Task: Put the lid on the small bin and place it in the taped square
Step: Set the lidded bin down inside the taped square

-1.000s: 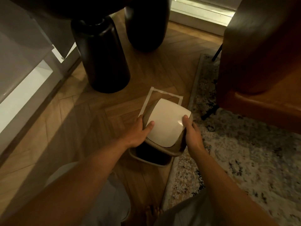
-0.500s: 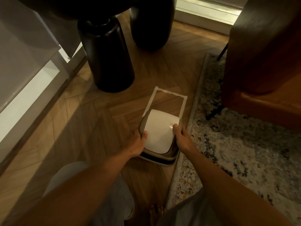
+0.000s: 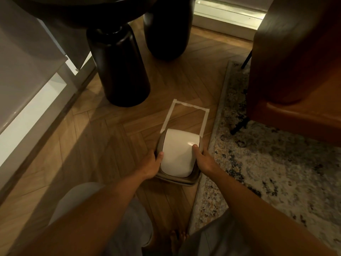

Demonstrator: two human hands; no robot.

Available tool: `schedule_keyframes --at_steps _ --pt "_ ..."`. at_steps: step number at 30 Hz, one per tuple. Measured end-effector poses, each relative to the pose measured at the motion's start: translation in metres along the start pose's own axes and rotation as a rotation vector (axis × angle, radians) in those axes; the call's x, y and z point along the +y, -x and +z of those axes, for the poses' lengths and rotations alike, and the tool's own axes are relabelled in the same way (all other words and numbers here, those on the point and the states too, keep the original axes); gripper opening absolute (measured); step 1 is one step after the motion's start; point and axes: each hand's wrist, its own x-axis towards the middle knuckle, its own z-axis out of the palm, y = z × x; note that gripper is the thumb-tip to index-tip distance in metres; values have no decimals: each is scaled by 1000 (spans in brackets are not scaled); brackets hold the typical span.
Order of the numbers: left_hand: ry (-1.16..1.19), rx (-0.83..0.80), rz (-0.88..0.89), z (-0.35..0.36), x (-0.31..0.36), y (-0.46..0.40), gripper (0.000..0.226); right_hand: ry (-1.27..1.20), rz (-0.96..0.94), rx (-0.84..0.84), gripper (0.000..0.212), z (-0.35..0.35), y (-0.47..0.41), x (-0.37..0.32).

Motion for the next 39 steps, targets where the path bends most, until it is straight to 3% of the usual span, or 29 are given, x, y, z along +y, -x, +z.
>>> schedule_keyframes --at_steps 17,23,30,32,34,36,39 --pt "-63 -136 -53 -25 6 -1 64 108 -48 -84 62 -3 14 17" --pt "-48 -150 -90 -31 9 -4 56 144 -12 -108 65 -8 9 20" --pt "-123 -190 -44 -31 14 -4 64 150 -46 -102 80 -12 12 22" --pt "-121 -130 61 -29 15 0 77 148 -161 -57 86 -15 15 20" --pt "-137 -103 215 -28 17 7 111 217 -251 -82 108 -17 22 19" --pt "-215 -145 353 -27 17 12 145 397 -270 -140 140 -17 31 19" --pt "-398 -198 427 -23 10 12 164 684 -289 -186 162 -11 39 28"
